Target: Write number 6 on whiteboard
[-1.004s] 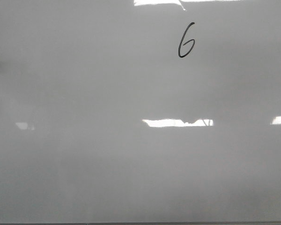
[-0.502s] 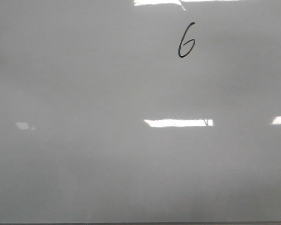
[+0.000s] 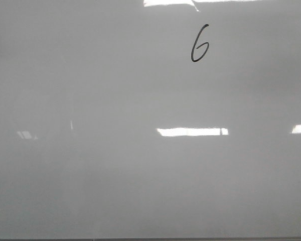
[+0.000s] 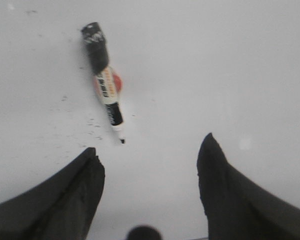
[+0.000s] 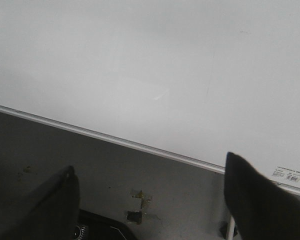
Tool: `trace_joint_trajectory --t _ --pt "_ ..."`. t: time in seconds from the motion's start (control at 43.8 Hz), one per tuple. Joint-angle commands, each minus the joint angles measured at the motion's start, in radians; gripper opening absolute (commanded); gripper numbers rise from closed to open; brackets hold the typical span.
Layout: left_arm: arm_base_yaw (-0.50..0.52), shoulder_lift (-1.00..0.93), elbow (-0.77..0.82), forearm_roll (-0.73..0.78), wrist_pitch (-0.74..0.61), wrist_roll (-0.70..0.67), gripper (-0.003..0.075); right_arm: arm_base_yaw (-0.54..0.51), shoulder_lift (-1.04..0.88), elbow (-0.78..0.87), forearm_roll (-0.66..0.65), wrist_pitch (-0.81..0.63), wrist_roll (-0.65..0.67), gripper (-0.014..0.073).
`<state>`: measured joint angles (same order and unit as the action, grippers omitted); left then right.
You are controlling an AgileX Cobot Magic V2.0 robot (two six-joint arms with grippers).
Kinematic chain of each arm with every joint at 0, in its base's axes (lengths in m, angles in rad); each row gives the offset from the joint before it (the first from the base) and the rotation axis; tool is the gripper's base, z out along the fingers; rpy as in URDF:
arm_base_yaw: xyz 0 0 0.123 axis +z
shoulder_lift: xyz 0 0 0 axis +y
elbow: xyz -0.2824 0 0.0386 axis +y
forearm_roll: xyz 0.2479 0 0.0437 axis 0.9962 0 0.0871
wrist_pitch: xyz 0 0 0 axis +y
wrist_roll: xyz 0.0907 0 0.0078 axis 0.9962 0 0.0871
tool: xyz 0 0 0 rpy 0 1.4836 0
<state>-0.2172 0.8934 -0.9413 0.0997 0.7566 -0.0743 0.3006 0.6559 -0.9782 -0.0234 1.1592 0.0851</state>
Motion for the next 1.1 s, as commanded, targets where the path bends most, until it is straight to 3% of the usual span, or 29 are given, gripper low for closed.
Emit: trace_joint_trajectory --t 0.0,0.205,0.456,0.525,0.685,0.822,1.073 --pt "-0.067 -0.075 -0.026 -0.033 0.008 0.001 0.0408 -0.006 -0.043 -0.005 -0.017 -0.046 0.007 0.0612" --pt "-0.147 -0.184 0.01 -0.048 0.061 0.001 0.0408 -0.006 -0.111 0.036 -0.018 -0.048 0.005 0.0612" --pt "-0.156 -0.21 0.053 -0.048 0.057 0.003 0.038 -0.006 -0.123 0.045 -0.018 -0.052 -0.015 0.0601" --pt "-0.156 -0.21 0.056 -0.048 0.057 0.003 0.0319 -0.006 -0.123 0.045 -0.018 -0.052 -0.015 0.0531" --pt "-0.156 -0.21 0.057 -0.048 0.053 0.003 0.0123 -0.006 -0.123 0.045 -0.018 -0.052 -0.015 0.0191" --pt "-0.156 -0.21 0.057 -0.048 0.051 0.003 0.0001 -0.006 -0.123 0.045 -0.018 -0.053 -0.015 -0.0055" --pt "-0.156 -0.21 0.057 -0.048 0.054 0.003 -0.002 -0.006 -0.122 0.045 -0.019 -0.048 -0.015 -0.0069"
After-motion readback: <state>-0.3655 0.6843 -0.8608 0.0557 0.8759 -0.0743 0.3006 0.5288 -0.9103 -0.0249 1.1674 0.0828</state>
